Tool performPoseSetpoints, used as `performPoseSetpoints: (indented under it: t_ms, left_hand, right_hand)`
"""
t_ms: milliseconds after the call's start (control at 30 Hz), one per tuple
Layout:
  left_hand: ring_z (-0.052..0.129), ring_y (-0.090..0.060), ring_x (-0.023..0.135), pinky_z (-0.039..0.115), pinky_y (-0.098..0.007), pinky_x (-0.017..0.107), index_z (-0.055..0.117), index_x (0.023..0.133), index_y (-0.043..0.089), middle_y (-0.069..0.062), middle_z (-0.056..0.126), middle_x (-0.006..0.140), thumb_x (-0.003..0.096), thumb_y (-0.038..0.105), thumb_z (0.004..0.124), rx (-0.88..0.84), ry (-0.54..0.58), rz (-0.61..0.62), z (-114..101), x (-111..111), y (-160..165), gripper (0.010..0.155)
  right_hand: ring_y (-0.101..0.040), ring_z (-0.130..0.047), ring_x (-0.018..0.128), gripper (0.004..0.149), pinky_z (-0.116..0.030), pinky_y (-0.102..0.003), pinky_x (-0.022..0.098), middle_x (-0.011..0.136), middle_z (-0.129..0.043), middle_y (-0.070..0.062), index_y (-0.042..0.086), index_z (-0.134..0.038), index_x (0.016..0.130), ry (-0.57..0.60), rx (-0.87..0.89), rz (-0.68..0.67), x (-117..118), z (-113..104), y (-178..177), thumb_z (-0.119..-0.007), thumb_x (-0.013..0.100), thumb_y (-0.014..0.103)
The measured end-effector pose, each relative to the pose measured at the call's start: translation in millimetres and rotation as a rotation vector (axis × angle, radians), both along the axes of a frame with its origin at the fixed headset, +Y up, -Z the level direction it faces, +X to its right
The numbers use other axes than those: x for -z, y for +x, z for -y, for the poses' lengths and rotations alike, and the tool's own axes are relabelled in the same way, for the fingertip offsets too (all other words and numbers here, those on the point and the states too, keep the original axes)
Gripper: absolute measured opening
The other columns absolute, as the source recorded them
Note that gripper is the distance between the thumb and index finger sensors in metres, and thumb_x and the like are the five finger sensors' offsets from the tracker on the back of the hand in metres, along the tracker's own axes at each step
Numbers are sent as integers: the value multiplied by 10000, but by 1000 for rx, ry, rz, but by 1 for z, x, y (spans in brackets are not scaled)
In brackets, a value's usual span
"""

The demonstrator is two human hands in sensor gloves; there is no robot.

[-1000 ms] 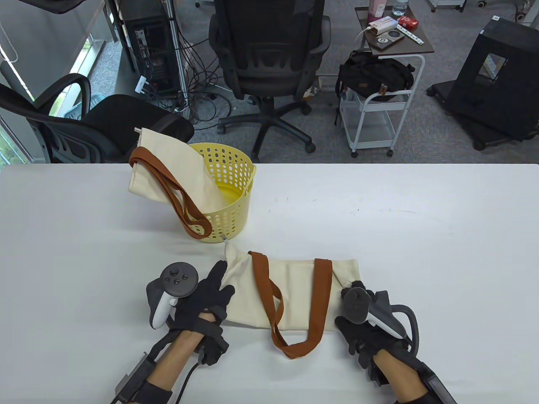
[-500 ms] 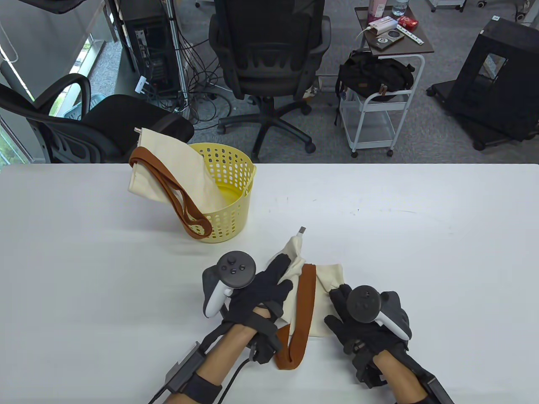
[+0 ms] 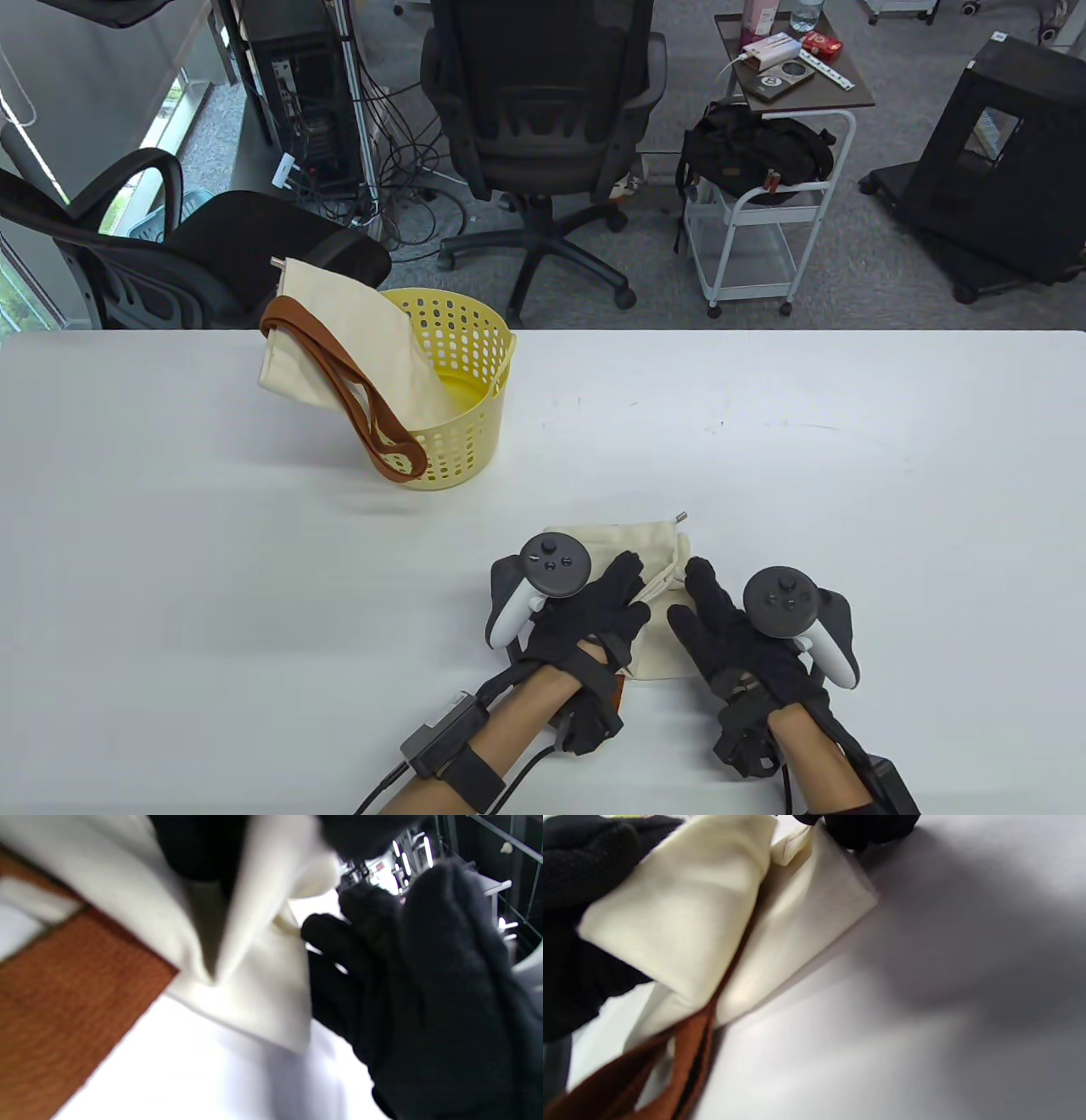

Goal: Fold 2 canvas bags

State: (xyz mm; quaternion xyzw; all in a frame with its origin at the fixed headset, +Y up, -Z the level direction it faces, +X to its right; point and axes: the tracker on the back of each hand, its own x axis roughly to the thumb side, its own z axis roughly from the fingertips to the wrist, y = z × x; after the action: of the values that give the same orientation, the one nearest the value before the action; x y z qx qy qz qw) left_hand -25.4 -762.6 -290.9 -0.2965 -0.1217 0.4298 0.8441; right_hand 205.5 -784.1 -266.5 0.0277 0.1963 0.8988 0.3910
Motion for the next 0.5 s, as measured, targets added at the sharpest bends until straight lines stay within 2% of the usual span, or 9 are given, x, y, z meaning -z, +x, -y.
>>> performPoseSetpoints:
  t_ms: [100, 167, 233, 300, 367, 400, 467, 500]
  left_hand:
    - [808, -310, 944, 667, -472, 725, 365, 1040, 209, -79, 540, 1073, 473, 362, 690, -30, -21, -5, 2, 1, -2, 671]
    - [813, -309, 940, 676, -473, 721, 374, 1039, 209, -81, 549, 1070, 472, 350, 694, -30, -15, -6, 2, 2, -3, 666]
    - [805, -320, 942, 669, -485, 721, 379, 1038, 207, -82, 550, 1069, 471, 351, 702, -44, -14, 7, 0, 2, -3, 668]
    - [793, -331, 947, 668, -502, 719, 382, 1038, 204, -85, 548, 1070, 468, 355, 719, -49, 5, 18, -5, 2, -4, 678]
    - [819, -345, 926, 668, -520, 710, 420, 1033, 193, -97, 580, 1057, 459, 330, 749, -20, 60, 33, -15, 1, -5, 676]
    - [838, -348, 913, 675, -526, 704, 457, 1027, 191, -99, 611, 1046, 456, 315, 761, 27, 126, 59, -25, 0, -6, 659]
    - [836, -342, 927, 672, -526, 711, 461, 1030, 202, -90, 610, 1054, 448, 348, 780, 207, 294, 131, -45, -3, -10, 680]
    - [803, -348, 958, 647, -539, 727, 452, 1037, 213, -91, 585, 1072, 445, 376, 791, 312, 343, 161, -52, -5, -12, 702]
  right_hand:
    - [-434, -500, 1043, 767, -502, -556, 765, 1155, -330, -158, 346, -212, 1059, 5, 21, -23, 2, -1, 0, -512, 413, 630]
    - [-445, -494, 1042, 737, -495, -566, 763, 1158, -326, -163, 366, -326, 1072, 4, 28, -33, 3, -1, 1, -536, 415, 627]
    - [-427, -501, 1039, 709, -496, -557, 762, 1156, -328, -146, 289, -485, 1069, 9, -44, -41, 4, -2, -3, -655, 444, 577]
    - [-405, -517, 1039, 712, -503, -547, 764, 1157, -329, -130, 269, -476, 1066, 38, -141, -58, 3, -4, -8, -732, 456, 533]
    - [-385, -550, 1035, 718, -527, -533, 766, 1152, -345, -126, 252, -461, 1060, 79, -233, -53, 0, -6, -14, -787, 458, 466]
    - [-380, -565, 1032, 734, -535, -529, 766, 1149, -355, -128, 239, -446, 1059, 95, -261, -57, -1, -8, -17, -804, 455, 453]
    - [-373, -582, 1026, 741, -549, -524, 764, 1144, -373, -132, 223, -443, 1056, 119, -306, -59, -2, -9, -21, -828, 453, 421]
    - [-365, -596, 1023, 744, -558, -519, 762, 1142, -382, -131, 221, -444, 1054, 130, -329, -62, -2, -10, -22, -836, 451, 410]
